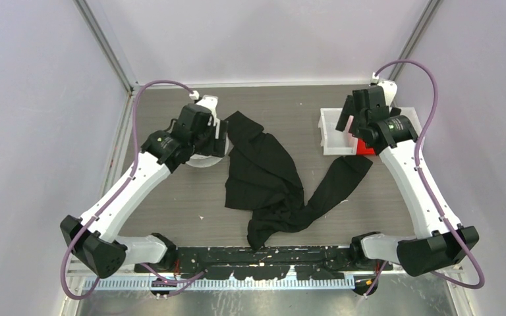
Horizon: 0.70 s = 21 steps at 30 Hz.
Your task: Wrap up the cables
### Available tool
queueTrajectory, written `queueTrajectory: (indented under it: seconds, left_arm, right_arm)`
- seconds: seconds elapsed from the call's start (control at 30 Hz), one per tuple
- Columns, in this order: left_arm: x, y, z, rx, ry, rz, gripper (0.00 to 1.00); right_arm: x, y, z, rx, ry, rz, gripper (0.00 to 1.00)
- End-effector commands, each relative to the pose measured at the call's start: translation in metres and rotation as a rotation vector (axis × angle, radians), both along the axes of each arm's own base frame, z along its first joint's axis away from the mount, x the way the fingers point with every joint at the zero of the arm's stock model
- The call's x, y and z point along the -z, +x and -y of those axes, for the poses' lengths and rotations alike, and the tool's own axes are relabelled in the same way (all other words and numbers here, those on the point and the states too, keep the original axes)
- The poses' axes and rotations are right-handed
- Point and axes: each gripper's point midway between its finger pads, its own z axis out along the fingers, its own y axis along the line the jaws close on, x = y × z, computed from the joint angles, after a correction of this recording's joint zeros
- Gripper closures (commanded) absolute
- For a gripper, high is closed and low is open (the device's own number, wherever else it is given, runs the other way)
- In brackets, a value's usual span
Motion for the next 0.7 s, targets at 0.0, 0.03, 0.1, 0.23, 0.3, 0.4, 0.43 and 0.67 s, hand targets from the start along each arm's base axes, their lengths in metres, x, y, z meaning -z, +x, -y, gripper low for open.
queueTrajectory:
  seconds: [0.0, 0.03, 0.1, 0.23, 0.3, 0.4, 0.43, 0.67]
  left_arm:
    - [0.011, -0.010, -0.001, -0.053, -0.071, -0.042, 0.23]
    - [0.011, -0.012, -0.001, -0.054, -0.076, -0.045, 0.23]
    - [0.012, -0.012, -0.007, -0.095, -0.065, -0.051, 0.21]
    - [0.016, -0.009, -0.019, -0.204, -0.037, -0.072, 0.21]
    - [0.020, -0.008, -0.021, -0.210, -0.021, -0.079, 0.22]
    - [0.024, -0.008, -0.020, -0.203, -0.011, -0.082, 0.24]
    - [0.025, -0.007, -0.020, -0.203, -0.012, -0.081, 0.24]
    - [0.021, -0.004, -0.024, -0.208, -0.043, 0.001, 0.27]
  right_arm:
    - [-0.015, -0.001, 0.041, 0.185, -0.176, 0.050, 0.00]
    - [-0.015, -0.002, 0.044, 0.202, -0.187, 0.045, 0.00]
    - [-0.016, -0.001, 0.047, 0.220, -0.197, 0.046, 0.00]
    - [-0.020, 0.000, 0.046, 0.235, -0.181, 0.074, 0.00]
    - [-0.021, 0.002, 0.045, 0.232, -0.171, 0.087, 0.00]
    - [-0.022, 0.003, 0.043, 0.229, -0.155, 0.100, 0.00]
    - [-0.022, 0.003, 0.043, 0.229, -0.150, 0.103, 0.00]
    - [-0.021, 0.004, 0.040, 0.225, -0.129, 0.114, 0.00]
